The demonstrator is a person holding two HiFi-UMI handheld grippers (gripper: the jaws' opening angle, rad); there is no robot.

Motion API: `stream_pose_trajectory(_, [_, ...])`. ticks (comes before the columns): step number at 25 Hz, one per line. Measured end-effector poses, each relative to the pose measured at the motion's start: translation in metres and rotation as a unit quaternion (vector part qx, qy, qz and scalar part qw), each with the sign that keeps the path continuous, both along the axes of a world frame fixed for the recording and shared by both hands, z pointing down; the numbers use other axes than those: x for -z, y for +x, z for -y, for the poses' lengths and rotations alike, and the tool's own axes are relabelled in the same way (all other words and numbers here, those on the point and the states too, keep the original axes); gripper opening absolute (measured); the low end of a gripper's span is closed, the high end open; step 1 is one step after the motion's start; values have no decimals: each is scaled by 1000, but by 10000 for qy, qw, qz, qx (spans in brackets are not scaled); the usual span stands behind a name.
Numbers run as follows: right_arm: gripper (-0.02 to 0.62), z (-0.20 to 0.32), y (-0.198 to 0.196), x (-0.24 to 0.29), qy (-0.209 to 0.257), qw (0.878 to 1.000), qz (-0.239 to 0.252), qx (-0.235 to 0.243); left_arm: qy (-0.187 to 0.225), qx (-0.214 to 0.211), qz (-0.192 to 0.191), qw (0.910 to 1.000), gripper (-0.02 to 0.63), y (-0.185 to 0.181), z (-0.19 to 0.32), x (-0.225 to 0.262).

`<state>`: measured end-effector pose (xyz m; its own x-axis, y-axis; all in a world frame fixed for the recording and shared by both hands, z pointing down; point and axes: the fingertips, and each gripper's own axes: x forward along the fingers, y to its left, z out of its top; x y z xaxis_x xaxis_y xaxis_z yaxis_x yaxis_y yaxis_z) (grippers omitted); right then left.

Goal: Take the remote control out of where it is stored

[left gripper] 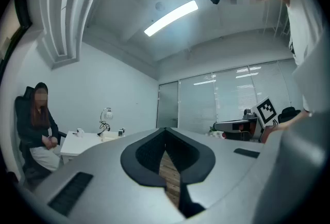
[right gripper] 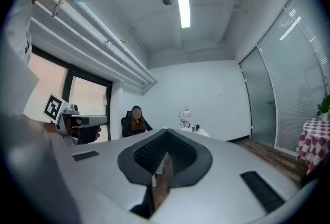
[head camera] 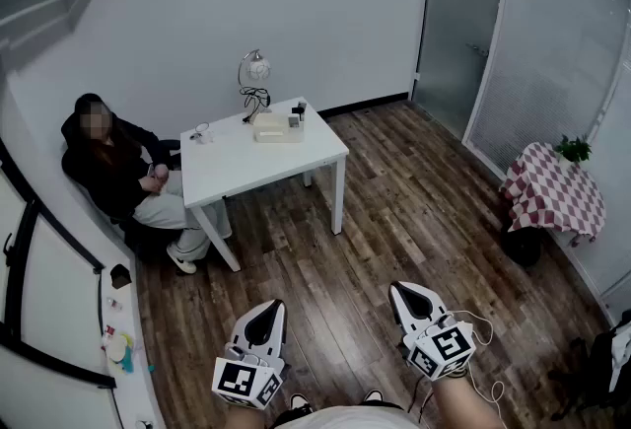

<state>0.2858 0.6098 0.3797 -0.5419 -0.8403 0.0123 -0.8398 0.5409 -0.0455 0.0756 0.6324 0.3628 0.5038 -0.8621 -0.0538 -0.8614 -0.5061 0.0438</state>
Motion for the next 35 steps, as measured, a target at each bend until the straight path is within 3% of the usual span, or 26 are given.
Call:
stream_pose_trajectory(16, [11,-5,-21,7,15,9998,174,90,-17,-71,-59,10000,8,-14,-7,1])
stream_pose_trajectory(28, [11,2,-91,-10,-359,9982,479,4,51,-309,-176,9994,8,-84,-4,-6])
stream_pose_trajectory(35, [11,15,-138,-15,-411,9991,132,53,56,-343,-257,9991,8,-123,11,-14])
